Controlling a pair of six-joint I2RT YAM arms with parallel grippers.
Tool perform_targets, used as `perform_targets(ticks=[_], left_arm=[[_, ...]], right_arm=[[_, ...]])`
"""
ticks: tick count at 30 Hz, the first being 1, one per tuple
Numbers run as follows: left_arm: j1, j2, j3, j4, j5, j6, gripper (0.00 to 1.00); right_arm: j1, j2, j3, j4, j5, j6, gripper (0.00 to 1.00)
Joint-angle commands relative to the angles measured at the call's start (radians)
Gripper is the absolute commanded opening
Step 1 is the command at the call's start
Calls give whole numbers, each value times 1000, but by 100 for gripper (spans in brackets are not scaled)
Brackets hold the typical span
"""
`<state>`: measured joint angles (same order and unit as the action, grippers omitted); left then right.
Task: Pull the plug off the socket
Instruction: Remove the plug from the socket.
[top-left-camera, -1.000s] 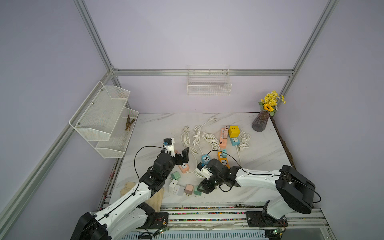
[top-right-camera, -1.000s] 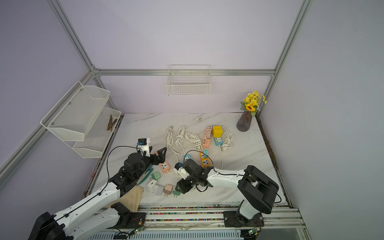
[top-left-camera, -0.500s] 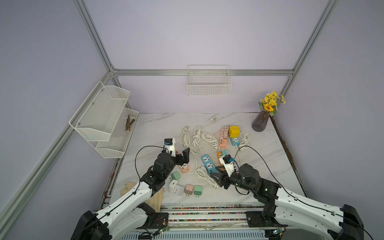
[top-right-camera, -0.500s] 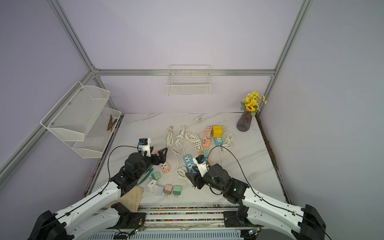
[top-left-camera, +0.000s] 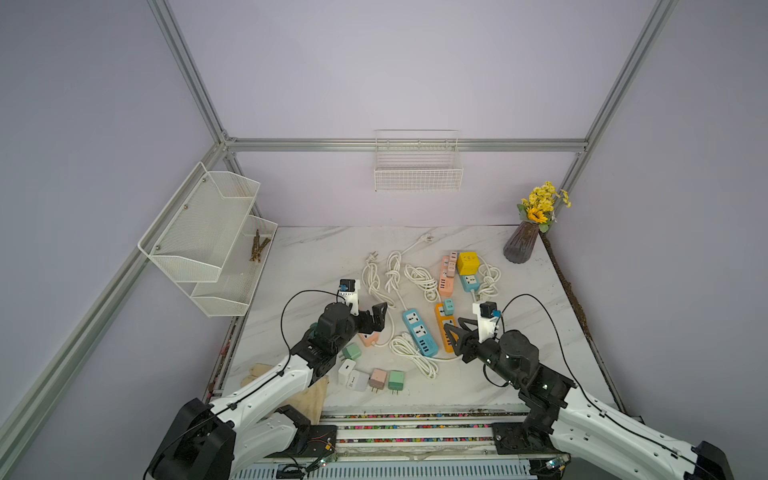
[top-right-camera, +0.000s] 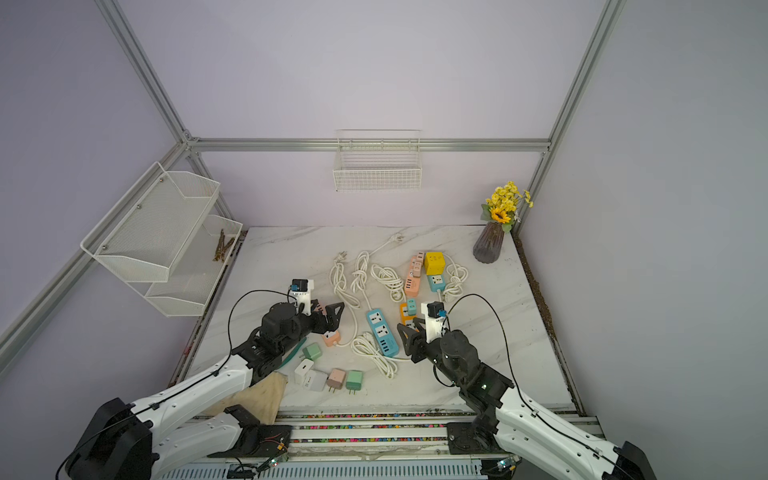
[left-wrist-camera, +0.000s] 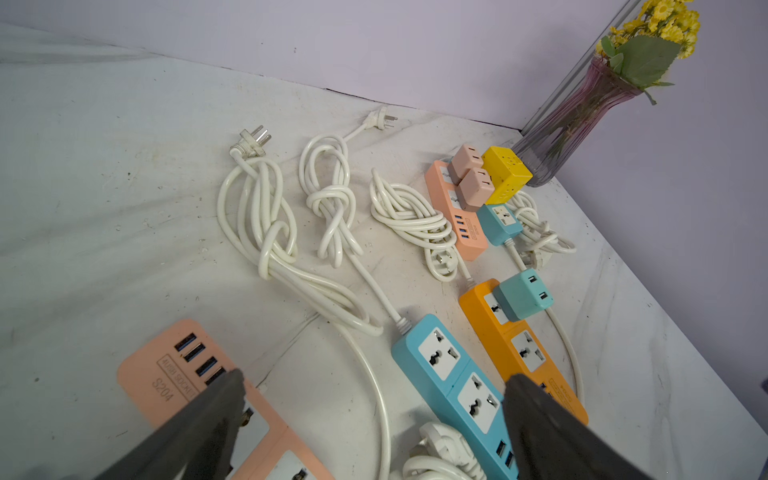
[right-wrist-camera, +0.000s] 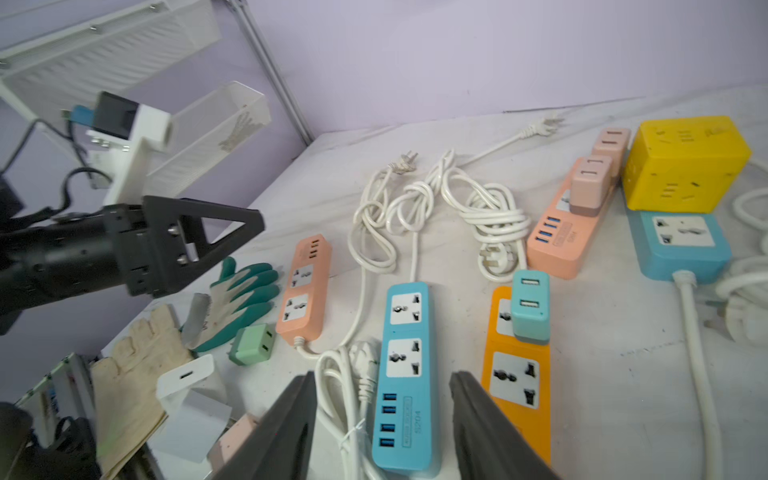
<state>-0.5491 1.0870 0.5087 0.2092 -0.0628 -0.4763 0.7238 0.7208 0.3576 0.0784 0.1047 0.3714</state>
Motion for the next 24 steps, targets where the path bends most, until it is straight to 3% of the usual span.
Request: perform_targets(ticks=[1, 8, 13, 19, 24], left_arm=[[11, 16, 49, 44, 18, -58, 100], [11, 56, 64, 54, 63, -66, 100], [12, 66, 65, 69, 101, -73, 100], [13, 72, 71, 63, 110, -73, 100], [15, 81, 73, 66, 122, -78, 100]], right_arm=[[-67, 38, 34, -22, -93, 47, 57], [-113, 264, 192, -173, 21, 35, 57], [-116, 517, 427, -363, 208, 129, 58], [-122, 812, 735, -608, 318, 124, 59], [-139, 922, 795, -619, 359, 84, 57]])
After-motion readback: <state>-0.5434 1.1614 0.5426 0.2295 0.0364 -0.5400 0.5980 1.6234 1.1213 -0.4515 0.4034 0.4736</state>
